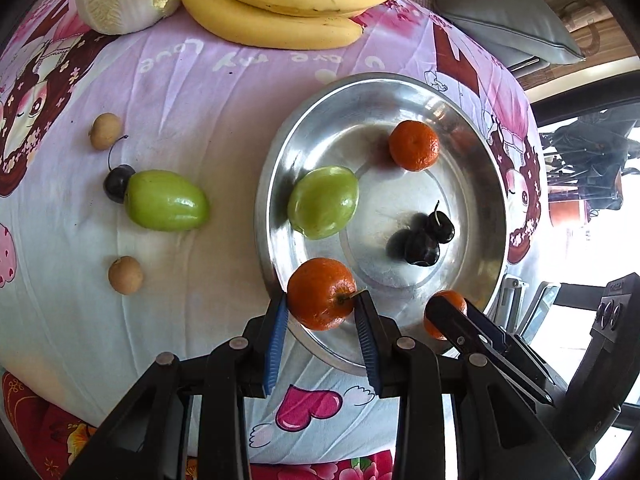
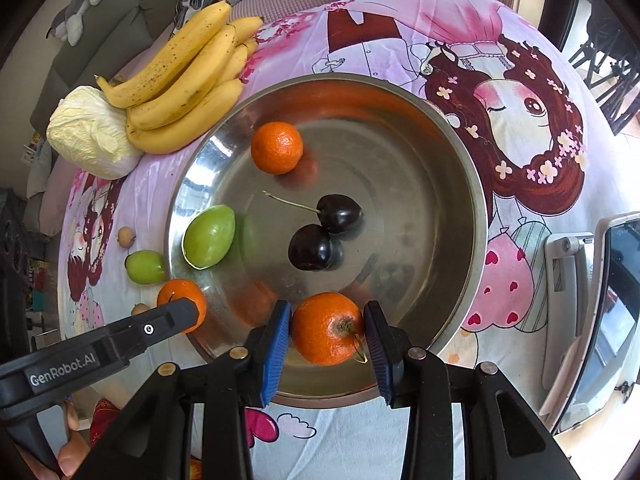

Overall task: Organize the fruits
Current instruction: 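Lower both tangerines into the steel bowl and open both tools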

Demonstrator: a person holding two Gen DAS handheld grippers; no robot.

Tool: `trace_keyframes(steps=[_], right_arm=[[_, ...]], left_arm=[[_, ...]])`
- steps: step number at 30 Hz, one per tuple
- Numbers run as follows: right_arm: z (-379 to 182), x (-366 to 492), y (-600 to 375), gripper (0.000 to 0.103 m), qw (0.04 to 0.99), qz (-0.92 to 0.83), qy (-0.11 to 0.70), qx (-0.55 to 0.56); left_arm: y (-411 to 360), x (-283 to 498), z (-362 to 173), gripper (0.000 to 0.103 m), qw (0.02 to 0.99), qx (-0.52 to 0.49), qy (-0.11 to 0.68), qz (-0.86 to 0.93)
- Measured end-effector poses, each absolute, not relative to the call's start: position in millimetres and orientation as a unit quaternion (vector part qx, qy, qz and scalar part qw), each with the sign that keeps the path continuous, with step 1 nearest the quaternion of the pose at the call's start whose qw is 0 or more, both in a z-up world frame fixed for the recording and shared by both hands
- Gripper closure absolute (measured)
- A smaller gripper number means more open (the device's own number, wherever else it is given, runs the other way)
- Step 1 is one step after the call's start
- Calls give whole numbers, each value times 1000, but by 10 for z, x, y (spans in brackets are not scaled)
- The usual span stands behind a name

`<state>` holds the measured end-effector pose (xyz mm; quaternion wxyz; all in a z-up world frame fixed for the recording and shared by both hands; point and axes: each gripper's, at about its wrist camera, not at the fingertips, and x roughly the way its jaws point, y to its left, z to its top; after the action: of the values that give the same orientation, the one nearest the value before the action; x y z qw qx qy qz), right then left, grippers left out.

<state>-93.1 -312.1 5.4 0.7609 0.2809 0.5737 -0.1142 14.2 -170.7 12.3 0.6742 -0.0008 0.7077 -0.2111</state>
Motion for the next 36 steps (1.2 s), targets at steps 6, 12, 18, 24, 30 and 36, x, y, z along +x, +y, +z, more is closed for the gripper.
trace_keyframes(steps=[6, 12, 18, 24, 30, 36], right_arm=[[-40, -918, -3133, 63, 756, -111, 578, 286], [-119, -901, -3108, 63, 752, -104, 583, 289], [-145, -907, -3101, 63, 749, -109, 588, 285], [-143, -881, -3081, 63, 748, -112, 591, 282], [-108, -891, -3079, 62, 749, -113, 590, 279], [-77, -884, -3077, 62, 749, -118, 591, 276]], left_arm=[[-1803, 167, 58, 68, 675, 3, 707, -211], [-1914, 156, -45, 68, 672, 7, 710, -211], [-2011, 109, -139, 68, 666, 10, 715, -215], [-2062, 117, -168, 68, 664, 8, 716, -214], [-2028, 126, -154, 68, 664, 4, 717, -213], [-1985, 127, -140, 68, 661, -2, 720, -212]])
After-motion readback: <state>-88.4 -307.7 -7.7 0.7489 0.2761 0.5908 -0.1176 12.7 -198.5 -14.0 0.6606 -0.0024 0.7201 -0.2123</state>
